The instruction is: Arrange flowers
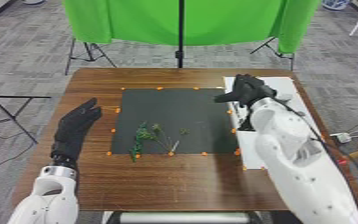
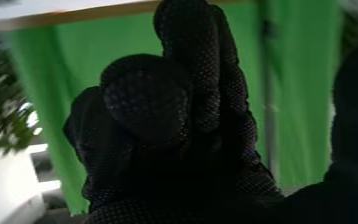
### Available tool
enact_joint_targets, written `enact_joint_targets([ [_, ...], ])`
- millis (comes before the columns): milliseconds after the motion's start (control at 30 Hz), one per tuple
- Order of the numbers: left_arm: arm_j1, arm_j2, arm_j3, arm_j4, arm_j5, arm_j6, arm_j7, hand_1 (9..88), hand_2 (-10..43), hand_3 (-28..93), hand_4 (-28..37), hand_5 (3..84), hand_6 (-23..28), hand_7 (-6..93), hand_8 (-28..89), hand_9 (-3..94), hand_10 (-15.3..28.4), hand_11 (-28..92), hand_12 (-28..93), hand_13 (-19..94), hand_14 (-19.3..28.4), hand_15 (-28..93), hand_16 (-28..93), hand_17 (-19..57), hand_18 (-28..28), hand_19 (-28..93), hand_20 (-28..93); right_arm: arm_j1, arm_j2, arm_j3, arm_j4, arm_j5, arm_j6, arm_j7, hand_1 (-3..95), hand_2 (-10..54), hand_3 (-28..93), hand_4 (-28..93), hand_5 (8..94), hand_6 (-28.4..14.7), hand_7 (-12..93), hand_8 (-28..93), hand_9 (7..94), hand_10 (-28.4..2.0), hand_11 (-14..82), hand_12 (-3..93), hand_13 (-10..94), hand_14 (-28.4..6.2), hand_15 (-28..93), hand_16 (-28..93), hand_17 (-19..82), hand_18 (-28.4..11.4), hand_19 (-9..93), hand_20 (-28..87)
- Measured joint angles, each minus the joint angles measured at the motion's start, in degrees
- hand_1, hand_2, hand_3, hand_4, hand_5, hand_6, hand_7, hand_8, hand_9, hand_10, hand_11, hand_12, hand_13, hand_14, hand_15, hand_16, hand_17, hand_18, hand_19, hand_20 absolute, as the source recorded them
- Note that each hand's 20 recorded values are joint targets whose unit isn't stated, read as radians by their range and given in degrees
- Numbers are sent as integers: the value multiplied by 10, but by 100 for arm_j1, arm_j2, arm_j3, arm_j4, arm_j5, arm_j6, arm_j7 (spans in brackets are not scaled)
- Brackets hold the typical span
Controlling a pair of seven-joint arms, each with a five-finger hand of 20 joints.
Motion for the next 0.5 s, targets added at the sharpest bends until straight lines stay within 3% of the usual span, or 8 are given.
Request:
enact_joint_targets([
  [167, -2, -3, 4, 0, 0, 0, 0, 274, -78, 634, -149, 445, 43, 103, -49, 432, 137, 154, 123, 321, 170, 90, 51, 26, 127, 47, 178, 291, -18, 228, 607, -608, -268, -146, 257, -95, 501, -156, 793, -22, 149, -77, 877, -127, 352, 263, 923, -34, 544, 324, 624, -122, 932, 524],
  [500, -17, -15, 4, -1, 0, 1, 0, 274, -78, 633, -149, 445, 42, 103, -49, 433, 137, 154, 122, 321, 170, 90, 51, 26, 127, 47, 177, 432, -189, 331, 1075, -720, -1254, 78, 217, -95, 479, -137, 836, -28, 161, -75, 895, -136, 355, 256, 936, -37, 542, 321, 639, -119, 932, 522],
])
